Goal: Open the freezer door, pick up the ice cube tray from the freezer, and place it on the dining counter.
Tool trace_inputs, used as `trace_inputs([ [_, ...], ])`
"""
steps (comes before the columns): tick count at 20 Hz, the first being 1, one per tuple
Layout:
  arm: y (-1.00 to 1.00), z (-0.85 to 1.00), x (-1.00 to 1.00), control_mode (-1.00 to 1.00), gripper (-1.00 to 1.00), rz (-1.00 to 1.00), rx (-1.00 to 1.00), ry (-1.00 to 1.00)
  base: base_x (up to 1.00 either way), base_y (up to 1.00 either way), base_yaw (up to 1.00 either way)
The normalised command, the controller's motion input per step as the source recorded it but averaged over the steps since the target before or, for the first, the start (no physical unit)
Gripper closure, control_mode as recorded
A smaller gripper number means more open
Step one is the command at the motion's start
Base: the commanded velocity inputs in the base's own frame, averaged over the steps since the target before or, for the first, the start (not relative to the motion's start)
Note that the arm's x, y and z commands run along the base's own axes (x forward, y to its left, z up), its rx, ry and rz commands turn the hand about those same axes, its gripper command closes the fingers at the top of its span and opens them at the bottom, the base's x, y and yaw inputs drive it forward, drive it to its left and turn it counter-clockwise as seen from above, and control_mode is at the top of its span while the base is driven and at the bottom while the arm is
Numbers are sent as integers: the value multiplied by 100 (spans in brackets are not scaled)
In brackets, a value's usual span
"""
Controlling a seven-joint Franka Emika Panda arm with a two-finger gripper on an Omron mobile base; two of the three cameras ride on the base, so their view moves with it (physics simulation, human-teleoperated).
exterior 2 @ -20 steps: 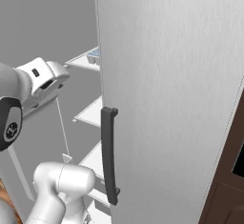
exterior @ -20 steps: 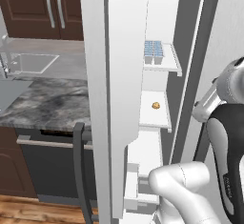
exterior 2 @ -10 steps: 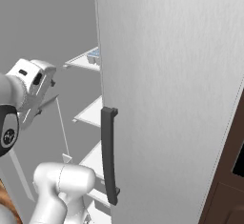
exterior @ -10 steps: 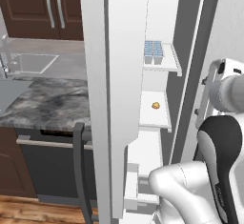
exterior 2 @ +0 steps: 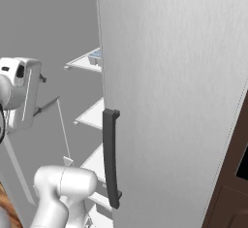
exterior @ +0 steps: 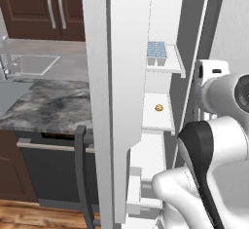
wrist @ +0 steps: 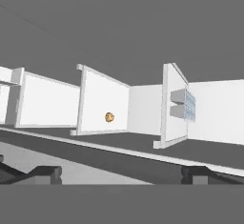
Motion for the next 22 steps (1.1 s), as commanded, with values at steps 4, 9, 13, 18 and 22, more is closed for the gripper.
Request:
trace_inputs([
  [4,0,34,40,-100,-100,0,0,12,0,0,0],
  [9,-1,28,64,-100,-100,0,0,10,0,0,0],
  [13,0,0,48,-100,-100,0,0,0,0,0,0],
  [18,-5,0,53,-100,-100,0,0,0,0,0,0],
  [22,-16,0,63,-100,-100,-1,0,0,0,0,0],
])
